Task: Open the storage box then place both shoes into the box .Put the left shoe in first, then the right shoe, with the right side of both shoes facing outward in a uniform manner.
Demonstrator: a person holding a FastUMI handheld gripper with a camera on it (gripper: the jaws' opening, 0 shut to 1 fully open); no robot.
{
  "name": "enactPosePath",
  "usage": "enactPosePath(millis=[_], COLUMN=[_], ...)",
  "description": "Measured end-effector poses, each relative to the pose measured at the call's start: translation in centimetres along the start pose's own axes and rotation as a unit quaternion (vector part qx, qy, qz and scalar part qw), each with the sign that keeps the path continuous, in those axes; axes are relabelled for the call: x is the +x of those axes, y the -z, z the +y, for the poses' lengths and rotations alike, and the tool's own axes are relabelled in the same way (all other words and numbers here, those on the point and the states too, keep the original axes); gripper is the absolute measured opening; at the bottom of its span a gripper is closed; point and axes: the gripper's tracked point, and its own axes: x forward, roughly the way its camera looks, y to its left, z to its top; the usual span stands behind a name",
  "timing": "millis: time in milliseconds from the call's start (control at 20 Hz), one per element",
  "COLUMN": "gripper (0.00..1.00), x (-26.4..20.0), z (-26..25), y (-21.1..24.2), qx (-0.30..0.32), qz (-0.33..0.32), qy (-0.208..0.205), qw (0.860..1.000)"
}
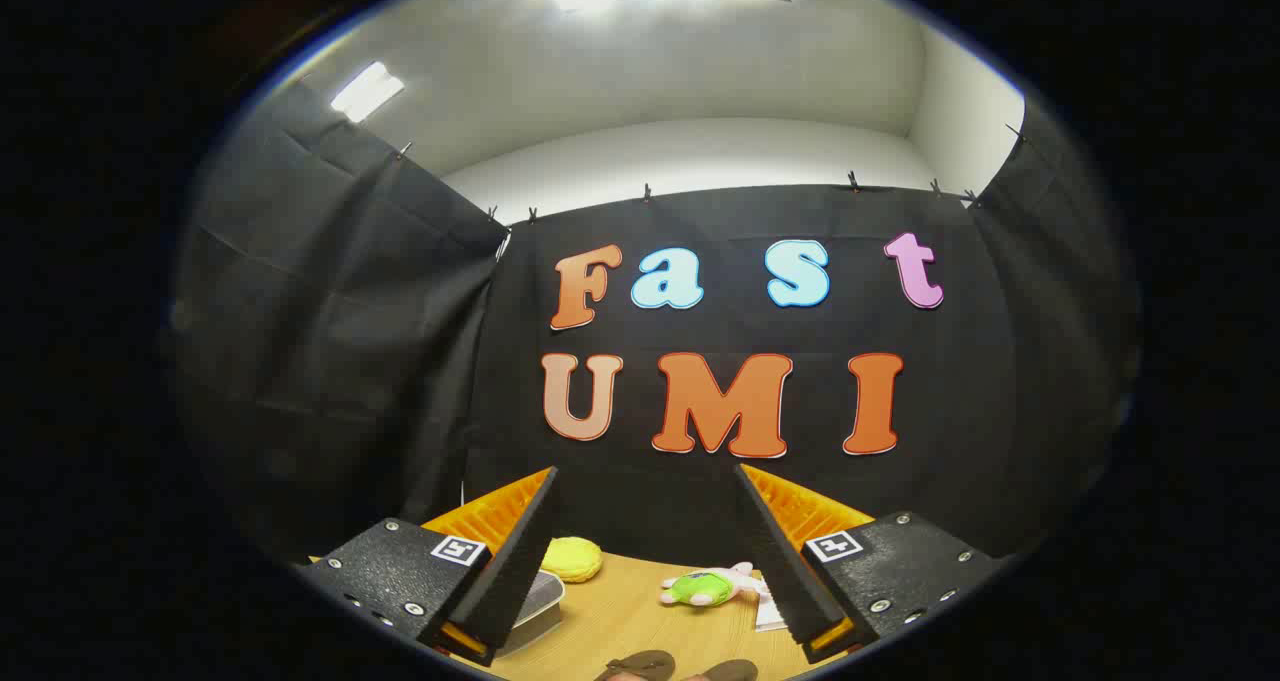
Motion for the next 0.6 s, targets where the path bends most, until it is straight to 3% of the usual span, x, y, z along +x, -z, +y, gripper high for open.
enactPosePath(millis=[600], gripper=[1.0], x=[0.52], z=[0.73], y=[0.99], qx=[0.009], qz=[0.008], qy=[-0.012], qw=[1.0])
